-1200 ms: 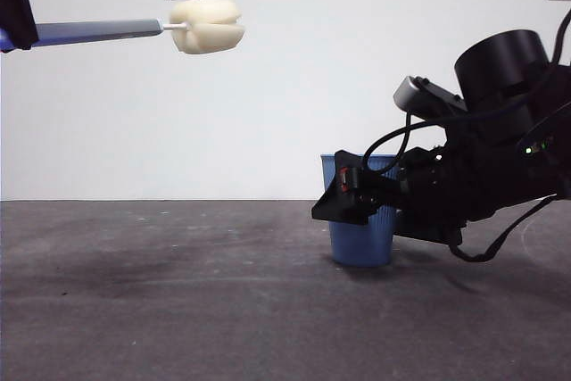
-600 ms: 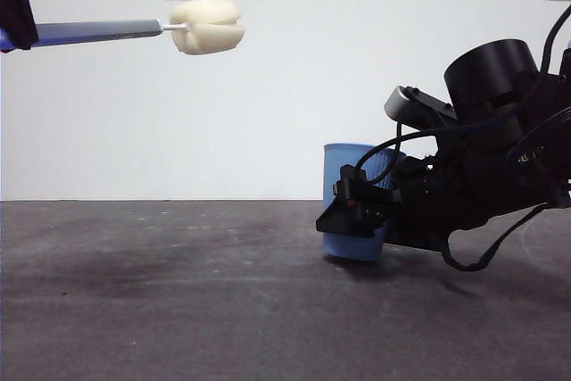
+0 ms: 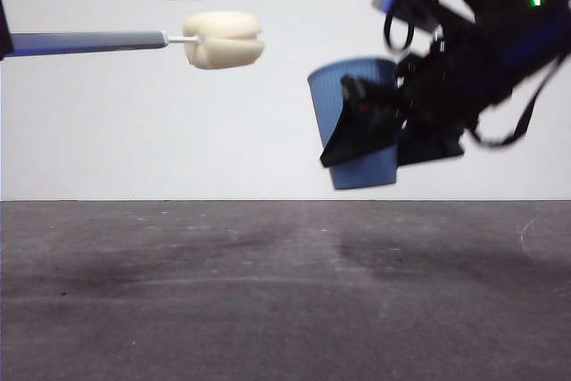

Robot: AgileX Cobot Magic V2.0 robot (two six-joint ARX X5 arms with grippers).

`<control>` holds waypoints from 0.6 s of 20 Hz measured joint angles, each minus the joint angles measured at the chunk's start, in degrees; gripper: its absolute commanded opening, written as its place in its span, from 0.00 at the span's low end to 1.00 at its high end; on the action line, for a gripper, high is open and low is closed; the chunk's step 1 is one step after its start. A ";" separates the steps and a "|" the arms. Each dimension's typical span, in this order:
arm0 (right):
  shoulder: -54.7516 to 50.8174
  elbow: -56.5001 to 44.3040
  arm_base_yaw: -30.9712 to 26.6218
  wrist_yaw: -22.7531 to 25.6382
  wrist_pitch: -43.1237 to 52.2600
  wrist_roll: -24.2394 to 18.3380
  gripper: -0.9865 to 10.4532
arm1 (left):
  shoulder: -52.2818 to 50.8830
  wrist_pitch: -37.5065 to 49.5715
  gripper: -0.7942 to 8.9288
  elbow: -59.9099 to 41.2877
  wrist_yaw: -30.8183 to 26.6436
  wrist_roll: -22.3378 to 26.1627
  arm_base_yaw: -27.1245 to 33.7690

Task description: Pick up the cup brush,pick up the cup,insert the brush into the cup,clean the cup,put the cup brush back,put the cup back to the fixed position on the table

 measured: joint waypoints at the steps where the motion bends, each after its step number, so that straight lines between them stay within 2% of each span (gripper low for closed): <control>1: -1.38 2.38 0.33 1.11 -7.06 -2.32 0.08 | 0.00 -0.92 0.07 0.00 0.00 1.55 0.00; 4: -1.55 8.41 1.33 6.40 -26.64 -9.16 0.08 | 0.59 -3.28 0.07 0.00 0.02 6.47 0.00; 6: -1.55 11.10 2.38 10.08 -35.58 -14.05 0.08 | 1.03 -4.28 0.07 0.00 0.02 10.08 0.00; 8: -1.55 13.77 3.61 14.62 -40.81 -19.10 0.08 | 1.64 -4.90 0.07 0.00 0.02 13.46 0.00; 12: -1.55 16.48 5.95 25.05 -46.77 -29.59 0.08 | 3.43 -4.96 0.07 0.00 0.02 16.68 -1.84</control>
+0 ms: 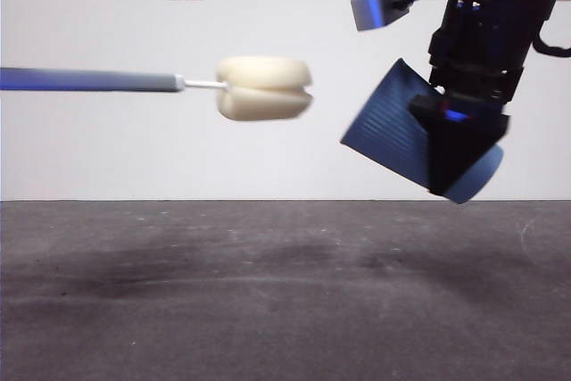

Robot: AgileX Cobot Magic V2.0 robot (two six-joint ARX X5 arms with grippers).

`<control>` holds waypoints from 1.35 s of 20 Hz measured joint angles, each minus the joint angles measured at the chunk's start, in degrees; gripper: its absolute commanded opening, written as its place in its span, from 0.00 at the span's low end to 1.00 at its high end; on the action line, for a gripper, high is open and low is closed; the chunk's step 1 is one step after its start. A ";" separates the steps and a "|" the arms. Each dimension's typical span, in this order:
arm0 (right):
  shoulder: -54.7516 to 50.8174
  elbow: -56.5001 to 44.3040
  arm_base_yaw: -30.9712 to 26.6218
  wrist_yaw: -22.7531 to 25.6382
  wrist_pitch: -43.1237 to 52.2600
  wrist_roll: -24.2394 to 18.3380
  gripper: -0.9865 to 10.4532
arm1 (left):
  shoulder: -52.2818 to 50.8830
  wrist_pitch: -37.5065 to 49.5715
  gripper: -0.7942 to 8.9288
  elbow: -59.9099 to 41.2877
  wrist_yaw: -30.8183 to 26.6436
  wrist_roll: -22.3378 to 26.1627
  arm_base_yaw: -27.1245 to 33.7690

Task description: Pick up the cup brush,pick up the cup,insert the brush into the cup,clean the cup,put the cup brush back,put the cup back to the fixed position on the table

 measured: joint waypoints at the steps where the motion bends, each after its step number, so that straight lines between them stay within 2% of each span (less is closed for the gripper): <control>1: 0.00 0.04 0.57 1.95 -0.24 -2.43 0.08 | 0.70 0.00 0.07 0.00 0.00 0.37 -0.85; 5: 0.00 0.04 2.78 8.59 -0.52 -10.75 0.08 | 3.50 0.37 0.07 0.00 -0.02 1.20 -3.89; 12: 0.00 0.04 5.49 12.37 -0.55 -18.88 0.08 | 6.01 2.43 0.07 0.00 -0.02 1.22 -6.29; 19: 0.00 0.04 8.94 13.38 -0.22 -21.18 0.08 | 9.92 6.75 0.07 0.00 0.42 0.28 -10.60; 24: 0.63 0.04 12.22 13.81 -1.01 -21.59 0.08 | 15.28 14.21 0.07 0.00 3.26 -3.82 -13.92; 27: 1.42 0.04 13.31 15.15 -1.29 -21.75 0.08 | 15.96 15.41 0.07 -0.04 3.65 -5.99 -14.56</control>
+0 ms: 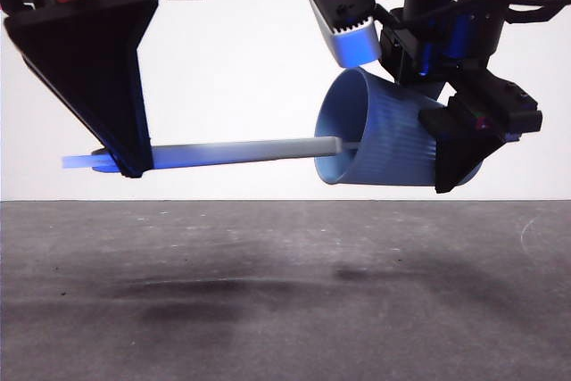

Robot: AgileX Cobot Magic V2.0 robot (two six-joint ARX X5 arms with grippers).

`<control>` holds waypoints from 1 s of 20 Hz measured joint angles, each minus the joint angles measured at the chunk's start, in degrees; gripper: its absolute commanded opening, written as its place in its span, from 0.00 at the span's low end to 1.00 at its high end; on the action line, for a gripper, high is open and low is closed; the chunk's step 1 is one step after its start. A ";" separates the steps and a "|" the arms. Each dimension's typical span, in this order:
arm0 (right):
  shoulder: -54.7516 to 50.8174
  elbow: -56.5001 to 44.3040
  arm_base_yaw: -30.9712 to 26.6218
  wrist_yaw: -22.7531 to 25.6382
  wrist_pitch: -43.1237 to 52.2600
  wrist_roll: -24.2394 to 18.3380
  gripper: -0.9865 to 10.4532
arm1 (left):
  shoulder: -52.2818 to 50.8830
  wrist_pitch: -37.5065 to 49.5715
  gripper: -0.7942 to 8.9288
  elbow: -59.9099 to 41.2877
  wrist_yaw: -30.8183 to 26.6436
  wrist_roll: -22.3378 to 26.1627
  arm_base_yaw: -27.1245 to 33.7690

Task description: Pick up the cup brush,pick up the cup,insert the brush into the cup,clean the cup,put the cup brush back,put the cup back to the fixed position on the table

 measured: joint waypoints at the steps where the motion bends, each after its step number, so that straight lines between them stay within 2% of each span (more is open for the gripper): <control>1: 0.35 0.00 0.37 0.33 -0.02 -0.02 0.08 | 0.00 0.00 0.07 -0.02 0.02 -0.44 -0.07; 3: 0.72 0.00 1.11 0.57 0.02 0.02 0.08 | 0.00 -1.05 0.07 -0.04 -0.42 -1.27 -0.07; 8: 0.74 0.02 2.05 1.44 1.22 0.46 0.08 | -0.68 -4.50 0.07 -0.04 -7.63 -2.32 -0.22; 15: 0.74 0.11 2.08 1.40 1.25 1.77 0.08 | -8.17 -16.72 0.07 -0.02 -10.67 -4.50 -0.26; 20: 0.74 0.11 2.08 1.25 1.62 2.16 0.08 | -12.37 -19.76 0.07 -0.02 -10.64 -5.33 -0.26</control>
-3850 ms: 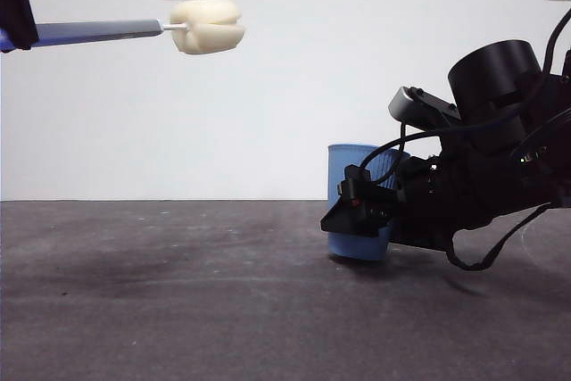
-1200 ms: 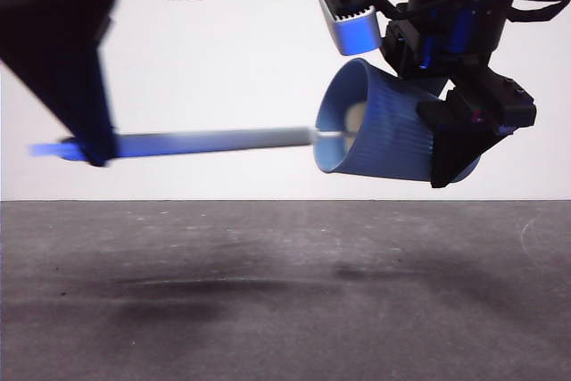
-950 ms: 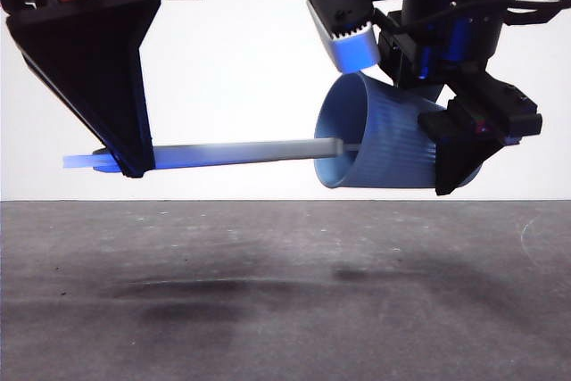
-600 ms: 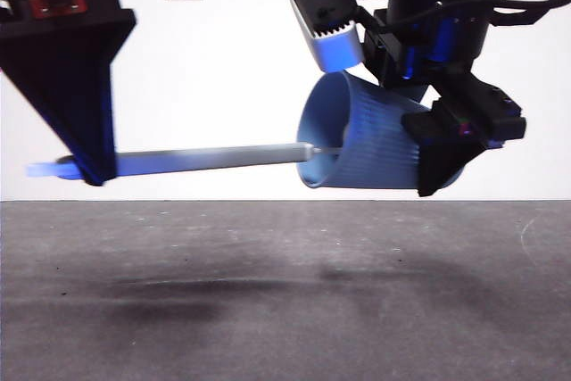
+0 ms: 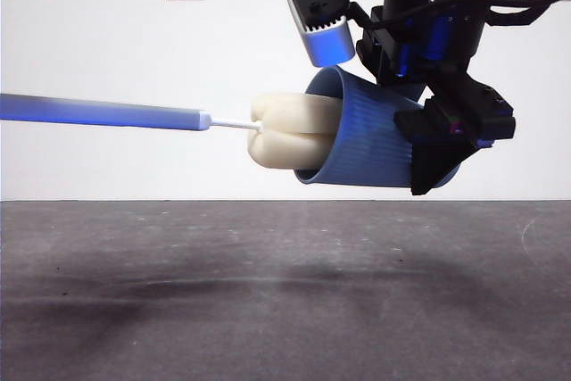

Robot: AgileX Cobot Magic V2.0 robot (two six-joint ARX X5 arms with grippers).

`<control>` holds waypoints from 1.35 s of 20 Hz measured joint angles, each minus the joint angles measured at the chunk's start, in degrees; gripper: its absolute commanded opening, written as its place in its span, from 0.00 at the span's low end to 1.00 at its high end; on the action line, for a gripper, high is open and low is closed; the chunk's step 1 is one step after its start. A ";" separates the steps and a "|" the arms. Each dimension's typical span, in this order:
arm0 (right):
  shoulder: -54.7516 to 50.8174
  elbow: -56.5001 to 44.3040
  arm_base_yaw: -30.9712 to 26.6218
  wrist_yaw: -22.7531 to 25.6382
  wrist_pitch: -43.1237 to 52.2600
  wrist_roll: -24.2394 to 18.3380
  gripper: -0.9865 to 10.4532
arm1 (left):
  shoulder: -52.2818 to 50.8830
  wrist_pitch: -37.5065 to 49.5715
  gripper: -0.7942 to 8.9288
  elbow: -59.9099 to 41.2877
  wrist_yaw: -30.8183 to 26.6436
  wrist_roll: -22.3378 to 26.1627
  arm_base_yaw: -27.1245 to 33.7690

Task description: Pick up the cup brush,pick up the cup,insert the brush into the cup,clean the cup,put the cup brush back,put the cup back to the fixed position on the table

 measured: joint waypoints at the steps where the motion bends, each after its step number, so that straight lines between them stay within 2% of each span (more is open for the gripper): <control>1: 0.00 0.00 0.00 -0.02 -0.04 0.07 0.08 | 0.11 0.09 0.07 0.00 0.07 0.00 0.00; 5: 0.00 0.00 0.00 -0.09 -0.07 0.22 0.08 | 1.36 6.27 0.07 0.00 5.97 -0.48 0.00; 9: 0.00 0.00 0.00 -0.02 -0.07 0.22 0.08 | 7.61 14.80 0.07 0.00 7.87 -0.42 0.00; 13: 0.00 0.00 -0.44 0.83 -0.66 0.37 0.08 | 13.33 18.84 0.07 -0.02 8.46 -0.42 0.00; 16: 0.00 0.00 -0.44 0.63 -0.76 0.87 0.08 | 13.22 18.78 0.07 -0.07 8.15 -0.42 0.02; 21: 0.00 0.00 -0.13 -1.01 -0.09 2.36 0.08 | 11.28 14.47 0.07 -0.07 4.17 0.04 0.22; 24: 0.00 0.00 0.02 -1.25 -0.04 5.49 0.08 | 8.96 9.68 0.07 -0.04 -0.74 0.13 0.24; 27: 0.00 0.00 0.00 -1.25 -0.07 10.62 0.08 | 5.79 5.73 0.07 -0.04 -3.17 -0.07 0.42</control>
